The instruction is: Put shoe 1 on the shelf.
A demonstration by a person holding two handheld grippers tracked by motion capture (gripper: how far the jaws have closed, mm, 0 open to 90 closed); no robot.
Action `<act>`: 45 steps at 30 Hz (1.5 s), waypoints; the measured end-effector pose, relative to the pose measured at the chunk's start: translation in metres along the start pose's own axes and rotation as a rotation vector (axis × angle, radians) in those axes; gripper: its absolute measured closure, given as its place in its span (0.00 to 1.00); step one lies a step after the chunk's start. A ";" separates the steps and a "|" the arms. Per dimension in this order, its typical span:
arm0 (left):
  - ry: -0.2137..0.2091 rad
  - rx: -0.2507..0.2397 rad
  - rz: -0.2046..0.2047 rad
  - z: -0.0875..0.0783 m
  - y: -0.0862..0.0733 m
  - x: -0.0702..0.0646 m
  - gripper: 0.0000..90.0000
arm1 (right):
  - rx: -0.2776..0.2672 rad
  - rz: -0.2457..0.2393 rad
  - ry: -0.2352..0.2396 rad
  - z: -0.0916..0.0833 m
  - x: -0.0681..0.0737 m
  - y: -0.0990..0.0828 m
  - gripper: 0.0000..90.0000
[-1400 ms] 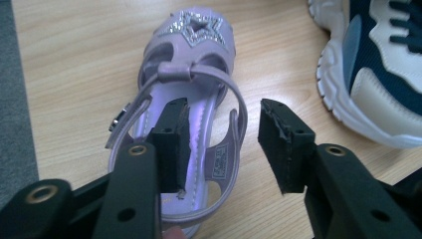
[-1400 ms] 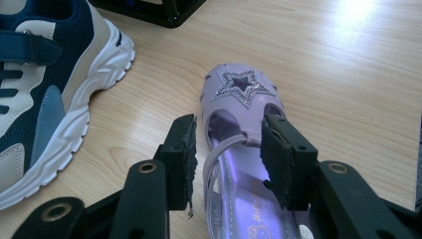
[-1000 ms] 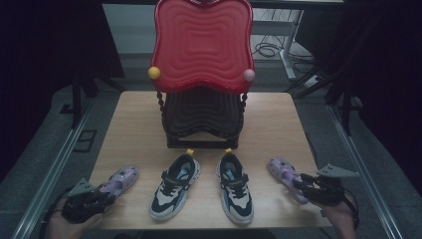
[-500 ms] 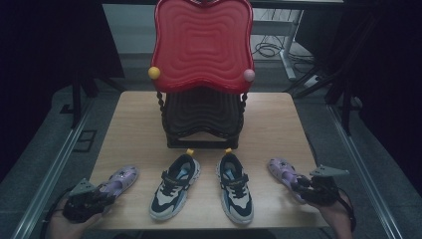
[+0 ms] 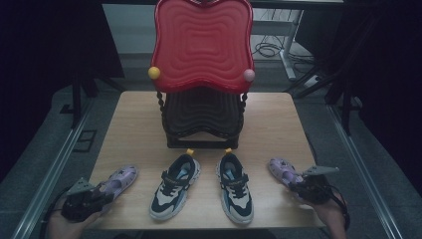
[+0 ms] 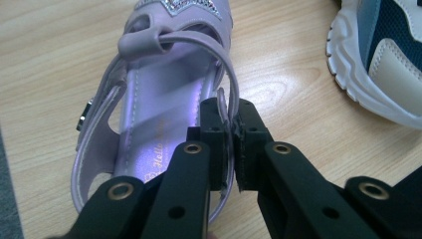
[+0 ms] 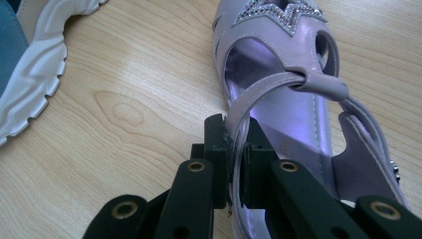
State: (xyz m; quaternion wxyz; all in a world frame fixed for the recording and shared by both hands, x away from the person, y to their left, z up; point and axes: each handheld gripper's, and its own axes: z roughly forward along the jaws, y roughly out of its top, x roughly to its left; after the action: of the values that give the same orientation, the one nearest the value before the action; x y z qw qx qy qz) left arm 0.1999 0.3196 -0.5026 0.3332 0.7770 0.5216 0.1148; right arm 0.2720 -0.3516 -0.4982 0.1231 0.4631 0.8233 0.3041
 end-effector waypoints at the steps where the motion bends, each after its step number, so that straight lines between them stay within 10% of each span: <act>1: 0.002 -0.006 -0.004 -0.001 0.000 0.000 0.95 | 0.000 0.000 0.000 0.000 0.000 0.000 0.95; 45: -0.053 -0.226 -0.051 -0.026 0.034 -0.012 0.96 | -0.255 0.082 0.062 -0.035 -0.007 0.006 0.96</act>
State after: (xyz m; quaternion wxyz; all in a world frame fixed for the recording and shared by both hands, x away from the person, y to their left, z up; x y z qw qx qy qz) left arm 0.2064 0.3108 -0.4593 0.4353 0.7235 0.5160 0.1438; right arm 0.2633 -0.3690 -0.4673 0.1430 0.4671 0.7619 0.4253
